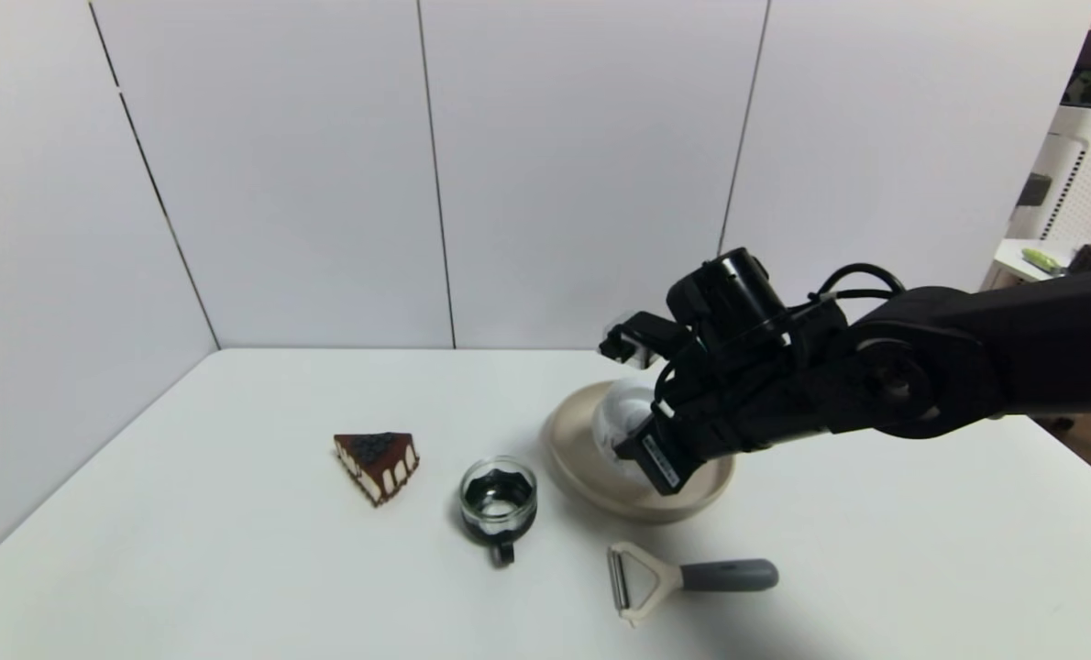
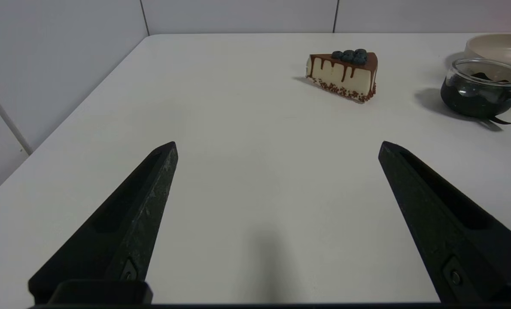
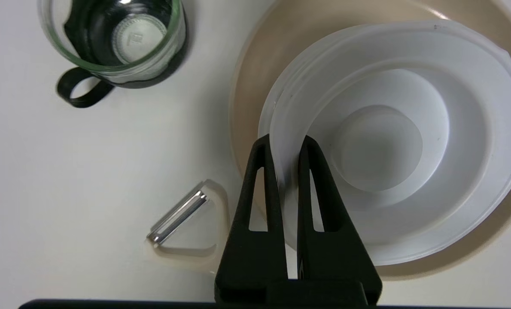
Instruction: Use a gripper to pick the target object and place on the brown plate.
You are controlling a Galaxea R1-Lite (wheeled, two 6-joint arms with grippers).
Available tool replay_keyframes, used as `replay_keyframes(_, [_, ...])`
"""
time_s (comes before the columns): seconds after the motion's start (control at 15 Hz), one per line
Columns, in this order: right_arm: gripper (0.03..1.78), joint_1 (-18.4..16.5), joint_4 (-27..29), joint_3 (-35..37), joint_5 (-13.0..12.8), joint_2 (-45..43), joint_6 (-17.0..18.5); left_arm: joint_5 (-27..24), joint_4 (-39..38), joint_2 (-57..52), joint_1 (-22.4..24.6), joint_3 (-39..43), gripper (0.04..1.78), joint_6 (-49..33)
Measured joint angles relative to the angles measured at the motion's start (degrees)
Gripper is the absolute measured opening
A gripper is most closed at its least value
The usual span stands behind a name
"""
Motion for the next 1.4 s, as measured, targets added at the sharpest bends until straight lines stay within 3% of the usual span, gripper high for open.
replay_keyframes(0.2, [0.14, -1.2, -0.1, 0.1, 0.1, 1.4, 0.1, 0.0, 0.0, 0.0, 0.0, 0.0, 1.69, 0.0])
replay_keyframes(0.33, [0.51, -2.2, 0.0, 0.1, 0.4, 1.1, 0.1, 0.1, 0.0, 0.0, 0.0, 0.0, 1.69, 0.0])
replay_keyframes(0.53, [0.89, -3.6, 0.5, 0.6, 0.5, -0.7, 0.1, 0.0, 0.0, 0.0, 0.0, 0.0, 1.69, 0.0])
replay_keyframes(0.73, [1.15, -5.1, 1.3, 0.9, 0.7, -4.5, 0.1, 0.0, 0.0, 0.0, 0.0, 0.0, 1.69, 0.0])
replay_keyframes(0.93, [1.33, -8.6, 5.4, 2.8, 1.2, -14.0, 0.0, 0.0, 0.0, 0.0, 0.0, 0.0, 1.69, 0.0])
replay_keyframes(1.2, [1.48, -17.2, 6.4, 15.3, 1.3, -35.5, 0.0, 0.0, 0.0, 0.0, 0.0, 0.0, 1.69, 0.0])
replay_keyframes(1.4, [1.55, -26.1, -2.0, 37.0, 1.3, -53.8, 0.0, 0.0, 0.0, 0.0, 0.0, 0.0, 1.69, 0.0])
